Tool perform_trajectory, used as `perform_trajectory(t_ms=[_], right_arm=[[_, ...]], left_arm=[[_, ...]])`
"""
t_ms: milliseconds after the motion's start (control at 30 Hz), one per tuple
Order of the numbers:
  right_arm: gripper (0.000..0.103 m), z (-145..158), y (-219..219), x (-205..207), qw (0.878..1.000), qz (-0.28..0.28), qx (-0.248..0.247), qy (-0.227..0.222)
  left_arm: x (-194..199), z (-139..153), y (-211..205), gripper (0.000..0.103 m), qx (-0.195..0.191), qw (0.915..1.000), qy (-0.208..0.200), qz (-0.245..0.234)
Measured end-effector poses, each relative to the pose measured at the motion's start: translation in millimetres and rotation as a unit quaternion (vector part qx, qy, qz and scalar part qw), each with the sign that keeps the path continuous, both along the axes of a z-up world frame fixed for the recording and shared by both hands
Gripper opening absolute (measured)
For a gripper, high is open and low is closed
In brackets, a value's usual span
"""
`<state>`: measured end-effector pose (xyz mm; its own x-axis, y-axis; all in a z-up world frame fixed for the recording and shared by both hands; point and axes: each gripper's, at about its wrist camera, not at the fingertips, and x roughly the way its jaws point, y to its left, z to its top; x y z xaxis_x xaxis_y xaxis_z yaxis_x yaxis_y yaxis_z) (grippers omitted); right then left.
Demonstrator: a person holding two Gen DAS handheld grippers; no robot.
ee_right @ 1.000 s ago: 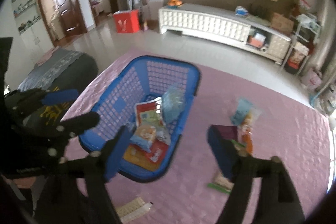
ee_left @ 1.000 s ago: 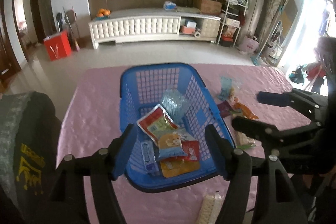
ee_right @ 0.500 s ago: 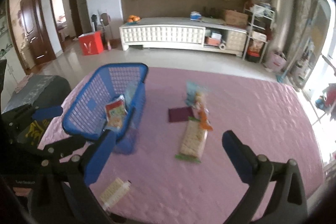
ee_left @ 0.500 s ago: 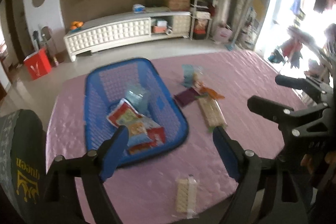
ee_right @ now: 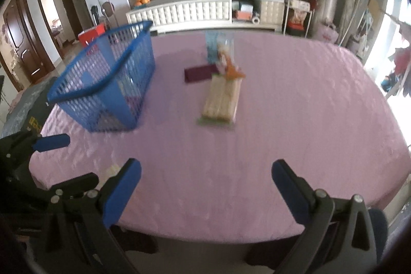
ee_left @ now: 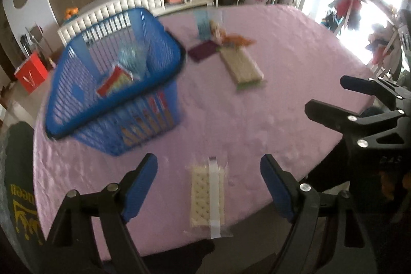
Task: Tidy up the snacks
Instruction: 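Move left tool to the white cracker packet on the table and grasp it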
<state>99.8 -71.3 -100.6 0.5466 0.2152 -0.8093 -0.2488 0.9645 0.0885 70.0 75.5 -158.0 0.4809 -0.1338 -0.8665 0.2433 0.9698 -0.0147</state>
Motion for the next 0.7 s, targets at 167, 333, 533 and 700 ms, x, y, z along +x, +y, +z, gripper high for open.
perform_trajectory(t_ms=[167,333,533,700], right_arm=[[0.103,-12.7,-3.1,-3.4,1.000,-0.007,-0.001,0.005],[0.103,-15.3,-1.7,-4.3,1.000,-0.004,-0.003,-0.004],[0.103,-23.6,-5.9,-3.7,1.000,-0.003,0.007,0.008],[0.103,-28.0,-17.3,-0.3,1.000,-0.012,0.018,0.017]], left_arm=[[-1.8,-45.6,-3.7,0.081,0.009,0.9986,0.052,-0.008],[1.5,-71.3,-10.0,0.081,0.022,0.9959,0.087,-0.016],[5.0,-89.5,-17.2,0.079,0.041,0.9938,0.103,-0.003],[3.6,-87.8,-16.1,0.061,0.028,0.9951,0.094,0.013]])
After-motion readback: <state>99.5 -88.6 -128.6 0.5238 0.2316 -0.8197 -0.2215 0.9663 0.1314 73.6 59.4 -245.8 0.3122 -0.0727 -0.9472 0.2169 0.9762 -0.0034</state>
